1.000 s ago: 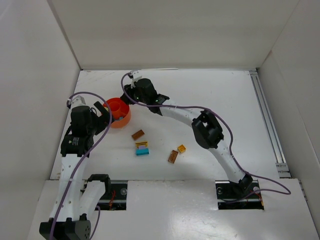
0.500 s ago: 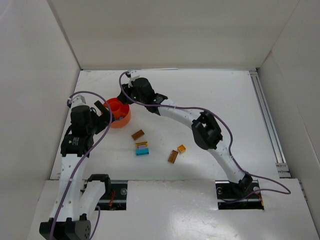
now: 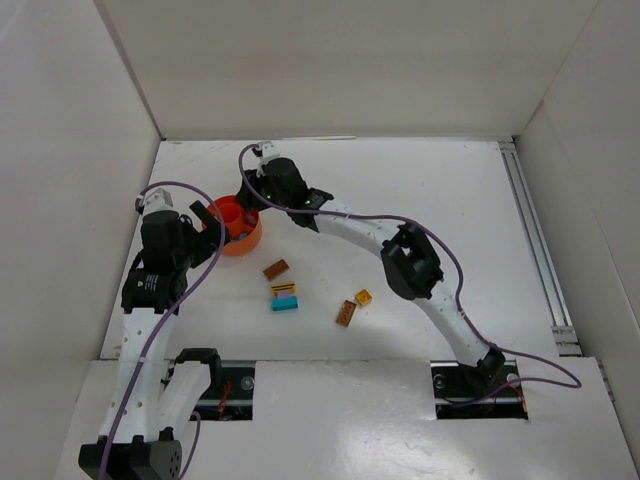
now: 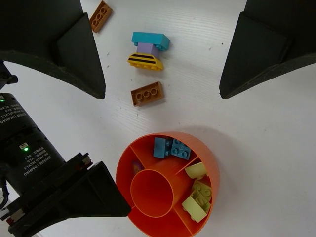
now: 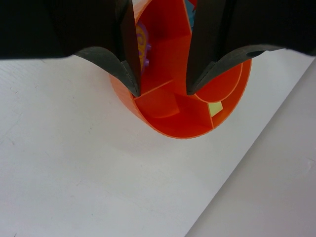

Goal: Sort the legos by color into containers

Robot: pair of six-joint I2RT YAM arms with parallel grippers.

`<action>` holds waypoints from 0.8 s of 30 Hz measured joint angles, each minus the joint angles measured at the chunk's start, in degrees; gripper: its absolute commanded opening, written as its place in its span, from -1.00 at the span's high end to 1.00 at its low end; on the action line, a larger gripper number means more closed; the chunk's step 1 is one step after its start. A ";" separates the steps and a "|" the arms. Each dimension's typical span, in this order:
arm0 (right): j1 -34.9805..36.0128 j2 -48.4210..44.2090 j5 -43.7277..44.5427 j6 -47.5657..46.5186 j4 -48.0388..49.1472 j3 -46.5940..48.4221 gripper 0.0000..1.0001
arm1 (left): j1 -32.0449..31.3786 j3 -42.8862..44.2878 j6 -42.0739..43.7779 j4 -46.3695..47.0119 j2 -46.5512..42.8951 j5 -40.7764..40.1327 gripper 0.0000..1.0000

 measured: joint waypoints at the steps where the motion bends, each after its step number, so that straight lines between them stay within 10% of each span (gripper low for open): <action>1: 0.00 0.15 0.00 0.09 -0.02 0.00 0.04 | 0.00 0.00 0.00 0.00 0.00 0.02 -1.00; 15: -0.15 -3.93 2.69 -3.98 -1.64 -4.31 -0.36 | 0.00 0.00 1.36 0.00 0.00 1.62 -1.00; 24: -5.07 -32.52 6.14 -11.56 -0.79 -31.69 -0.78 | -2.43 -0.37 3.65 1.22 0.13 10.05 -1.00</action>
